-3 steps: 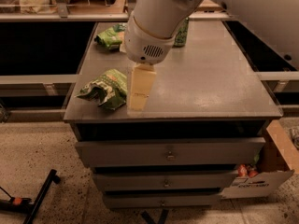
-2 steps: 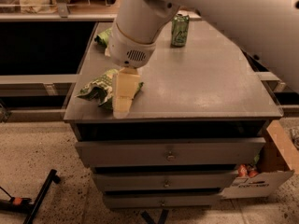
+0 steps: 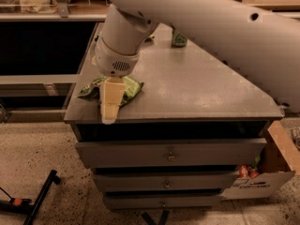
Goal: Pick green jalapeno chip bag
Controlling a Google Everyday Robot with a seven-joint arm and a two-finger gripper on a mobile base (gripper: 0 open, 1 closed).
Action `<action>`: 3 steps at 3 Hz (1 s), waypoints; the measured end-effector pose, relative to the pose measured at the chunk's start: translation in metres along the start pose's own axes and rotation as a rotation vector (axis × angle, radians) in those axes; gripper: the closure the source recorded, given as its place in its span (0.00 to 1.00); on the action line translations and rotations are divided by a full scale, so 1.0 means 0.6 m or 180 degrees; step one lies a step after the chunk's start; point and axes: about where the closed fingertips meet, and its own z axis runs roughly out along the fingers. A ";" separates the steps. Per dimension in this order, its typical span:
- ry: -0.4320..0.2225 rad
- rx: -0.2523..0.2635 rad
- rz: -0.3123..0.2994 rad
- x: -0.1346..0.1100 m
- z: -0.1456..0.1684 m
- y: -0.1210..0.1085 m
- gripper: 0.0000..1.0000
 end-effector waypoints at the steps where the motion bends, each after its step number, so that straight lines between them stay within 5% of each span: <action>1: -0.0009 -0.0044 -0.0032 0.002 0.029 -0.003 0.19; 3: -0.0064 -0.0134 -0.0026 0.012 0.067 -0.002 0.65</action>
Offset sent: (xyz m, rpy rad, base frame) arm 0.0088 0.0136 -0.0511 -0.0187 0.0280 0.0270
